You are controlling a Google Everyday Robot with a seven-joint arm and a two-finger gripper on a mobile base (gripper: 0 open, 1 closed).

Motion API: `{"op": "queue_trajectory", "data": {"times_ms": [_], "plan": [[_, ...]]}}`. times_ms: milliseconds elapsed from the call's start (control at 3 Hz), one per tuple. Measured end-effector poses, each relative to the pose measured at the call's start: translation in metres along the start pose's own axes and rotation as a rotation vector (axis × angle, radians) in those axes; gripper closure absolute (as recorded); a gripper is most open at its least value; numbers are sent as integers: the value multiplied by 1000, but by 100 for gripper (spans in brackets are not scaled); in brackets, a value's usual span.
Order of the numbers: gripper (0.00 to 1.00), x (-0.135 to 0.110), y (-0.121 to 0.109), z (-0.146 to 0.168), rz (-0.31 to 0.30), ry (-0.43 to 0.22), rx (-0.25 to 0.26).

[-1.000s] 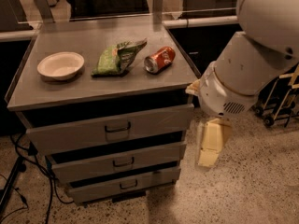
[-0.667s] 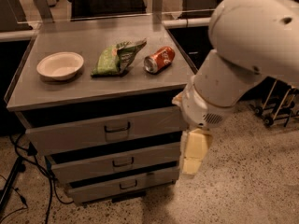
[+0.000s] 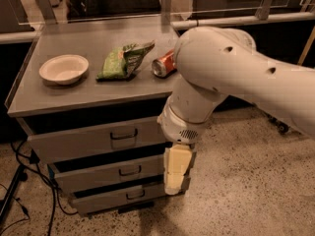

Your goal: Open top drawer

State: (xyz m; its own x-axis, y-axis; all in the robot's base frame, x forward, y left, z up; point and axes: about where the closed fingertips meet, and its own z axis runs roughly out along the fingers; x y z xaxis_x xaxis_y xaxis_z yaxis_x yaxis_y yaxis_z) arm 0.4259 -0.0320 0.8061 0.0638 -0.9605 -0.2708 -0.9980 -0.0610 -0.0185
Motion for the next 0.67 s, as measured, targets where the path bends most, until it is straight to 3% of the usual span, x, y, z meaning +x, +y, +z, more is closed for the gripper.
{"op": "queue_trajectory", "data": {"times_ms": [667], "plan": [[0, -5, 2, 12, 2, -3, -20]]}}
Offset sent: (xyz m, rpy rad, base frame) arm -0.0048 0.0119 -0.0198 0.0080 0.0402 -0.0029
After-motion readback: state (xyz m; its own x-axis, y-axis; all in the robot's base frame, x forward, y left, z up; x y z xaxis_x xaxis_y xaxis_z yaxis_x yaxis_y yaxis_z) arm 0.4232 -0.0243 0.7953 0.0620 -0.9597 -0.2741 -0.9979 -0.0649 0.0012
